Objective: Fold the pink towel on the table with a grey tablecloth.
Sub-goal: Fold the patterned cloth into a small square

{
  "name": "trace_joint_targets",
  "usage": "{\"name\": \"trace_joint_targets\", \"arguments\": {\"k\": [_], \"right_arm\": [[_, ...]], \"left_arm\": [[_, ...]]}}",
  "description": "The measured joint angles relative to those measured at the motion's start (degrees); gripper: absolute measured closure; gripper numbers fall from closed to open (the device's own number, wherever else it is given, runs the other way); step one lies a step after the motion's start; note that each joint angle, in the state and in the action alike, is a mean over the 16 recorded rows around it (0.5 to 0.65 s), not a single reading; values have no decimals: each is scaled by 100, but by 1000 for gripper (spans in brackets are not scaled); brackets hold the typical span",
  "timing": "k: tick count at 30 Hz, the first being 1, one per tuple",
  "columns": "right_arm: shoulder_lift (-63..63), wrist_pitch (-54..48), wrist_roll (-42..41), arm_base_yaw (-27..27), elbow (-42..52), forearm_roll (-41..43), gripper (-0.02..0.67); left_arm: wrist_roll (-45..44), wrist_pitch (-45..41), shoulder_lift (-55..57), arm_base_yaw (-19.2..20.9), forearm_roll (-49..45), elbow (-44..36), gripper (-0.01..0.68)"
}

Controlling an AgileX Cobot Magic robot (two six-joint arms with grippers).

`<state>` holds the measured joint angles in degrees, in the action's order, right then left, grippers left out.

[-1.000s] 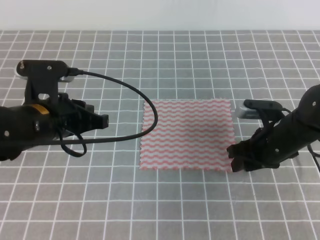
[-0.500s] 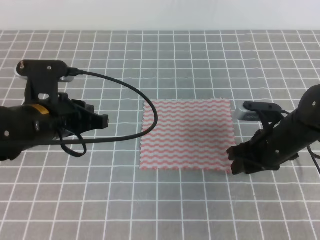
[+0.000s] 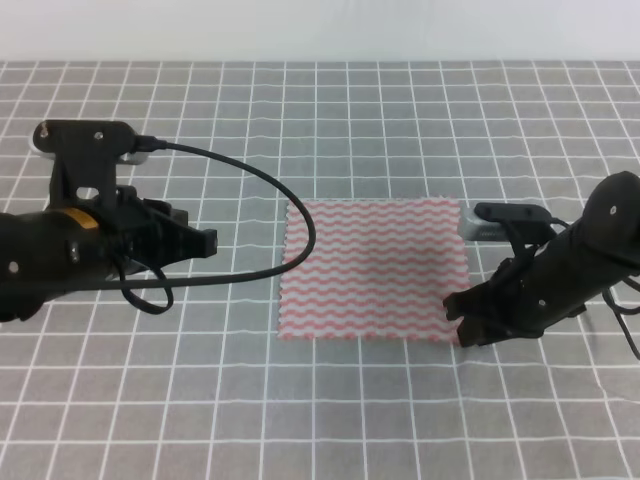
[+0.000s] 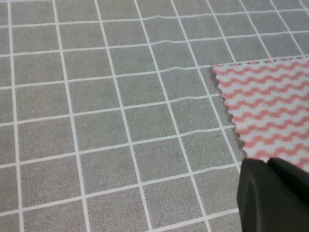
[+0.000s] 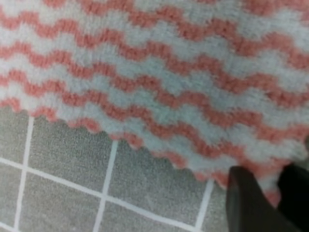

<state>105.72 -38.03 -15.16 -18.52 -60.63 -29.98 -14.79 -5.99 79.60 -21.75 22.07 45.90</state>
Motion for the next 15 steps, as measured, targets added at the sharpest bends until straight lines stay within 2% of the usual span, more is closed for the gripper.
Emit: {"name": "trace_joint_targets", "arguments": {"k": [7, 15], "right_arm": [[57, -120, 9, -64, -213, 74, 582], [109, -495, 13, -96, -585, 240, 624]], "left_arm": [[-7, 1, 0, 0, -5, -3, 675], [-19, -16, -13, 0, -8, -4, 675]]}}
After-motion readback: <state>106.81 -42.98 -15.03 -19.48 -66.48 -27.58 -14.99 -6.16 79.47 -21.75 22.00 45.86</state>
